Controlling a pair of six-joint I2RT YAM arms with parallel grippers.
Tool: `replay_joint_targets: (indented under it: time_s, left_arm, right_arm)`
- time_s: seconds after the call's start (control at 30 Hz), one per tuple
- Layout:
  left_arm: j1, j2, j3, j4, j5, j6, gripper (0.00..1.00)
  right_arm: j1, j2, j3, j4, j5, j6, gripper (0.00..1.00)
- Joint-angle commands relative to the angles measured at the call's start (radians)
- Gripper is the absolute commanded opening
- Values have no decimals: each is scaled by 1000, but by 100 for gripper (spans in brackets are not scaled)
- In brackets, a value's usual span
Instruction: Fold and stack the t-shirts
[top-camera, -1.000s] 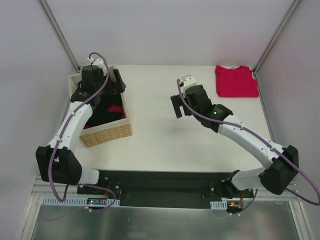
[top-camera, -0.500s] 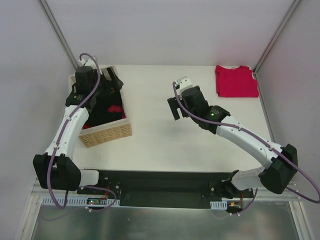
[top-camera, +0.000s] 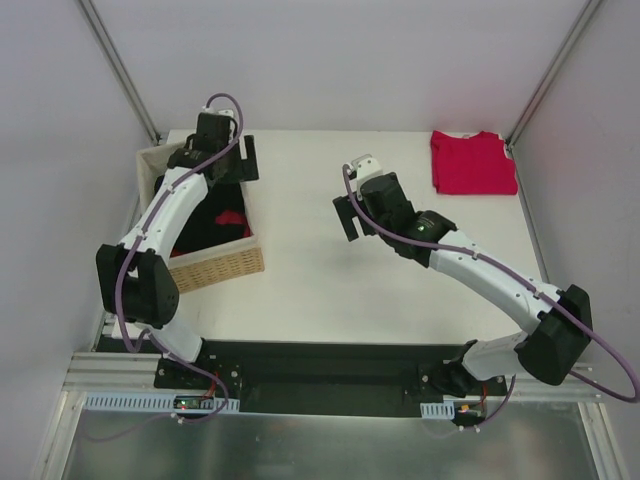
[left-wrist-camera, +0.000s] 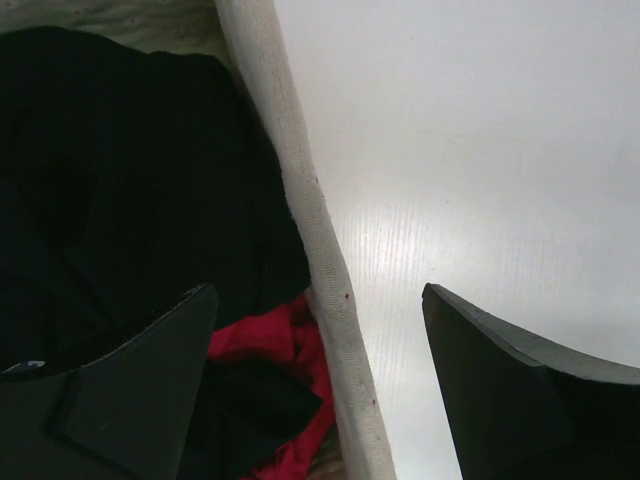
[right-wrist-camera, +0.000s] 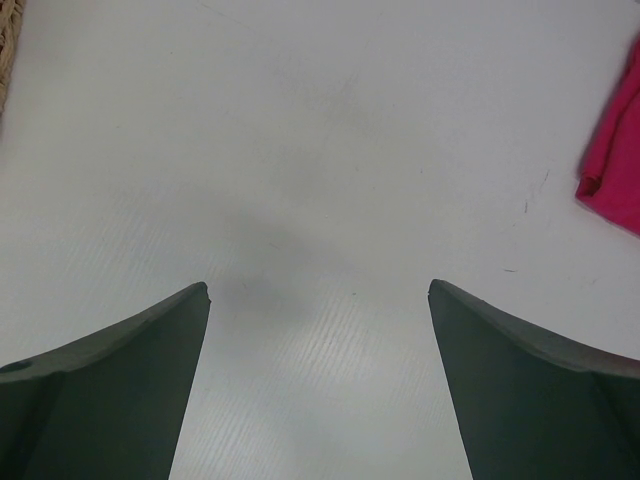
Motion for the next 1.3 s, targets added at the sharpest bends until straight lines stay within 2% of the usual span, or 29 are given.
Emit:
replay_joint_targets:
  time_s: [0.0,0.27,0.37,0.53,0.6,0.63,0.7,0.93,1.27]
  left_arm:
    - [-34,41,56,-116,-101,32,84]
    - [-80,133,79,-159,-96,-5,82]
    - [-91,167,99,-179,-104,-13,75]
    - [-91,202,122,-216,-147,-24,32]
    - [-93,204,119,-226,-153,-25,21]
    - [-93,202,119,-229,-157,-25,12]
    - [-93,195,113,-242,-165,-25,0]
    - [-93,118,49,-268,-249,36,0]
    - [-78,-96,-180,-277,-381,18,0]
  right_arm:
    - [7,3,1,30,16,-4,96]
    - [7,-8,-19,35,26,-9,96]
    - [7,-12,-27,38,23,-7,96]
    - [9,-22,-41,46,26,-7,96]
    - [9,-22,-42,46,26,-7,96]
    - [9,-20,-44,47,22,-9,96]
    - [9,-19,-42,50,17,-7,96]
    - [9,-2,-38,59,-1,2,96]
    - [18,7,-19,53,-9,4,96]
